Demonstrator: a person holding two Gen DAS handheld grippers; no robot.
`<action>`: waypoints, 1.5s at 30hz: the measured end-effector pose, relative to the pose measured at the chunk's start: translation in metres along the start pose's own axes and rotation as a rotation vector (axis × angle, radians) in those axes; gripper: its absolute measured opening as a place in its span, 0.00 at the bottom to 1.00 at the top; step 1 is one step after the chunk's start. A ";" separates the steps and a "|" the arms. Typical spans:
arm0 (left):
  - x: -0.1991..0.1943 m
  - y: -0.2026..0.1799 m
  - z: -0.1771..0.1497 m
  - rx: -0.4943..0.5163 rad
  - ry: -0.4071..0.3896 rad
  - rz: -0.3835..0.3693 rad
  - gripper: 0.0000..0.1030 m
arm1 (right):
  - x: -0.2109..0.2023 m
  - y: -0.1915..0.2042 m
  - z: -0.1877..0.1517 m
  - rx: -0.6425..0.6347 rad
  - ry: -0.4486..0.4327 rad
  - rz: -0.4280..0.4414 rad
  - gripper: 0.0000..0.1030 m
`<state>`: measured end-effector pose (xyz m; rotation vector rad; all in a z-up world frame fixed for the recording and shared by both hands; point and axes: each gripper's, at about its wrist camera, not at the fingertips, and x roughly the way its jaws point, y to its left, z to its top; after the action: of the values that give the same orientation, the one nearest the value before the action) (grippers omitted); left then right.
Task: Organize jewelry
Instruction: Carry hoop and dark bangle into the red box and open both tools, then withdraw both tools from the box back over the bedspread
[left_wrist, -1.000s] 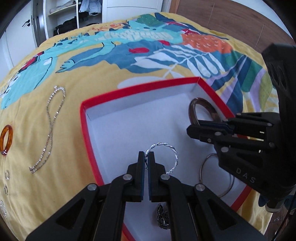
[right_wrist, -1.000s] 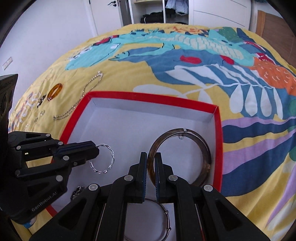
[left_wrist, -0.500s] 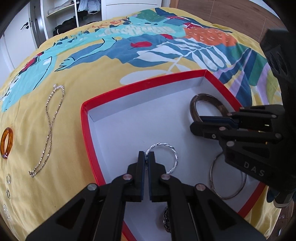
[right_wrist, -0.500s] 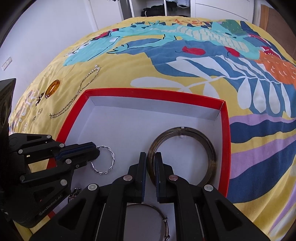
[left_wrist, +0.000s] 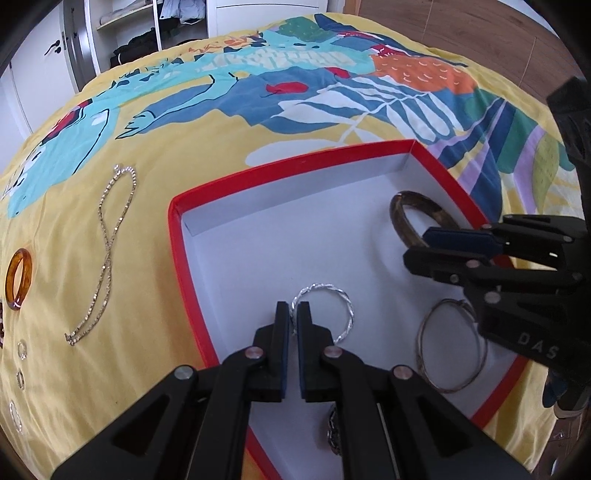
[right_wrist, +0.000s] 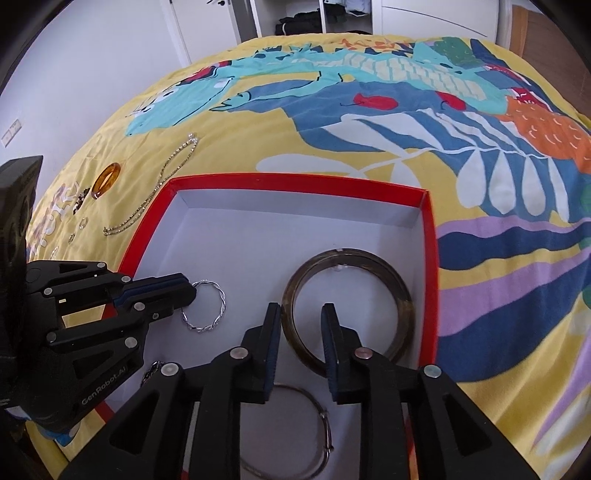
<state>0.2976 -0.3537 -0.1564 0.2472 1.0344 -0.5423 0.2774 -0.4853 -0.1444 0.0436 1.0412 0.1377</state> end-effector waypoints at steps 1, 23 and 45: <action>-0.003 0.000 -0.001 0.001 -0.002 0.002 0.06 | -0.004 -0.001 0.000 0.004 -0.006 -0.002 0.23; -0.156 0.037 -0.048 -0.057 -0.158 0.025 0.13 | -0.143 0.010 -0.076 0.253 -0.173 -0.056 0.45; -0.317 0.095 -0.151 -0.137 -0.392 0.190 0.36 | -0.241 0.141 -0.118 0.210 -0.336 0.037 0.51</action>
<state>0.1104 -0.1095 0.0371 0.1095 0.6554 -0.3285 0.0423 -0.3810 0.0165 0.2682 0.7156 0.0515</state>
